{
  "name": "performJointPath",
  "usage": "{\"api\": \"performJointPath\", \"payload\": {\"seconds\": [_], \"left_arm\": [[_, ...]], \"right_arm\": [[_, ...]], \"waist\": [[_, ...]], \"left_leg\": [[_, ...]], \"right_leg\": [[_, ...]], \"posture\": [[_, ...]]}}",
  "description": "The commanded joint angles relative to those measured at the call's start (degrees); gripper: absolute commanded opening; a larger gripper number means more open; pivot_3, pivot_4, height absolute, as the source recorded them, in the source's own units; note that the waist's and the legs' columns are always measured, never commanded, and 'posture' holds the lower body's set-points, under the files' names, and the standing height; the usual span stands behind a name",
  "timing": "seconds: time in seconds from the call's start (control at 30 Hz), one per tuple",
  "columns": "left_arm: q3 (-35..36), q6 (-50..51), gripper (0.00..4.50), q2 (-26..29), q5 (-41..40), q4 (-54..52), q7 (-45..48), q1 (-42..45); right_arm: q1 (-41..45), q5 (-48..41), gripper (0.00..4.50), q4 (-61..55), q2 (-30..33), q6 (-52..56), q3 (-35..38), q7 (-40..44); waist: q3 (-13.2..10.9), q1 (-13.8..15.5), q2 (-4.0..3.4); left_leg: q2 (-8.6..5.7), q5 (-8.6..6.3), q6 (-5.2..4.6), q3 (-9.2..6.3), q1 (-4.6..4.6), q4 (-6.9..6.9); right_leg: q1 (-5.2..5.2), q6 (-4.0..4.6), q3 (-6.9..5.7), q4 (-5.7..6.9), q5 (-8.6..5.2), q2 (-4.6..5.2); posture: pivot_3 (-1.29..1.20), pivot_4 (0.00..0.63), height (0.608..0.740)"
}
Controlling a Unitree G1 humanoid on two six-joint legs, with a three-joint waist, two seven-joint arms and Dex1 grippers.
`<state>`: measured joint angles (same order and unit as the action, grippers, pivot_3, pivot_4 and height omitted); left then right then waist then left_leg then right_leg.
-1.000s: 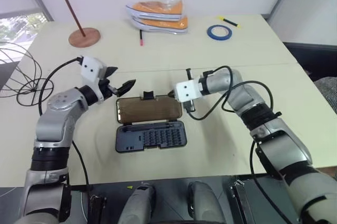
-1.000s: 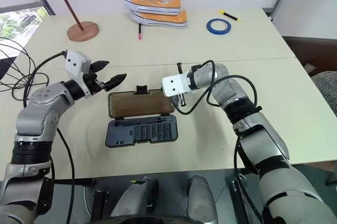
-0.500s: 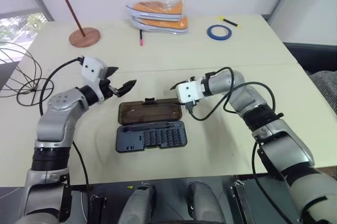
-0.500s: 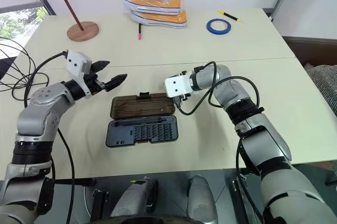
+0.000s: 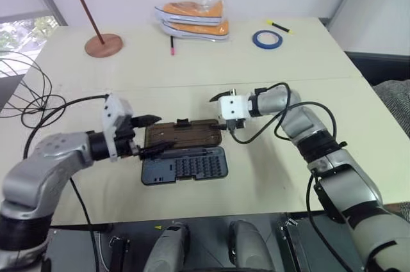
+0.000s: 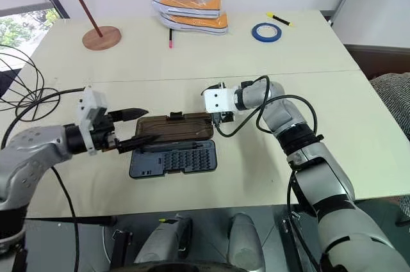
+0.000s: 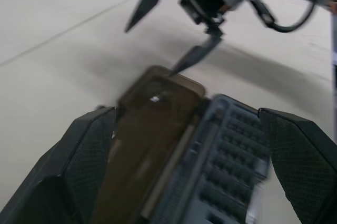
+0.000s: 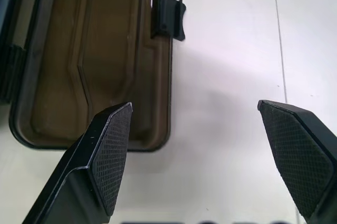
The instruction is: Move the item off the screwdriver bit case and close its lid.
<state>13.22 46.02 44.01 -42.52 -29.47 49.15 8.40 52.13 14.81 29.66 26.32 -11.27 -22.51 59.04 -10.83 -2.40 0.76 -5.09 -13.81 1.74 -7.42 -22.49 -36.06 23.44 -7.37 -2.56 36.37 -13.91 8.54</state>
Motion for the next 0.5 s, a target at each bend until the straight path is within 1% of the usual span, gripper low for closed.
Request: {"api": "performJointPath", "payload": {"seconds": [0.03, 0.1, 0.13, 0.33, 0.5], "left_arm": [[2.5, -0.9, 4.24, 0.5, -0.2, -4.0, -1.6, -4.9], [2.5, -2.1, 3.62, 0.1, 0.4, -4.4, -2.2, -7.2], [2.4, -2.7, 3.16, -0.3, 0.5, -4.5, -2.4, -8.2], [-0.3, -9.9, 0.05, -0.1, 6.3, -4.2, -0.8, -14.9], [-5.0, -14.6, 0.05, -1.2, 11.4, -0.6, -0.7, -16.0]], "right_arm": [[0.4, -1.1, 4.01, -2.5, -0.5, 0.6, 1.5, -1.0], [0.6, -1.2, 4.04, -2.3, -0.9, 0.7, 1.4, -1.2], [0.8, -1.2, 4.04, -2.0, -1.1, 0.7, 1.3, -1.4], [1.4, -1.2, 4.04, -1.5, -1.9, 0.5, 1.0, -1.3], [1.5, -1.0, 4.04, -0.9, -2.3, 0.2, 0.8, -1.3]], "waist": [[0.0, -0.1, 0.00], [0.0, -0.1, -0.02], [0.0, 0.0, -0.02], [0.0, 0.0, -0.02], [0.0, 0.1, -0.02]], "left_leg": [[0.00, 0.00, 0.00, 0.00, 0.00, 0.02], [0.00, 0.00, 0.00, 0.02, 0.01, 0.05], [-0.01, 0.00, 0.00, 0.02, 0.01, 0.04], [-0.01, -0.01, -0.01, 0.04, 0.01, 0.05], [-0.02, -0.02, -0.02, 0.05, 0.01, 0.05]], "right_leg": [[0.01, 0.00, 0.00, 0.00, 0.00, 0.00], [0.03, 0.01, 0.02, 0.00, 0.00, -0.03], [0.02, 0.01, 0.02, 0.00, 0.00, -0.04], [0.02, 0.02, 0.03, -0.01, 0.00, -0.03], [0.01, 0.02, 0.02, -0.02, 0.00, -0.02]], "posture": [[0.00, 0.150, 0.740], [0.00, 0.150, 0.740], [0.00, 0.150, 0.740], [0.00, 0.150, 0.740], [0.00, 0.150, 0.740]]}}
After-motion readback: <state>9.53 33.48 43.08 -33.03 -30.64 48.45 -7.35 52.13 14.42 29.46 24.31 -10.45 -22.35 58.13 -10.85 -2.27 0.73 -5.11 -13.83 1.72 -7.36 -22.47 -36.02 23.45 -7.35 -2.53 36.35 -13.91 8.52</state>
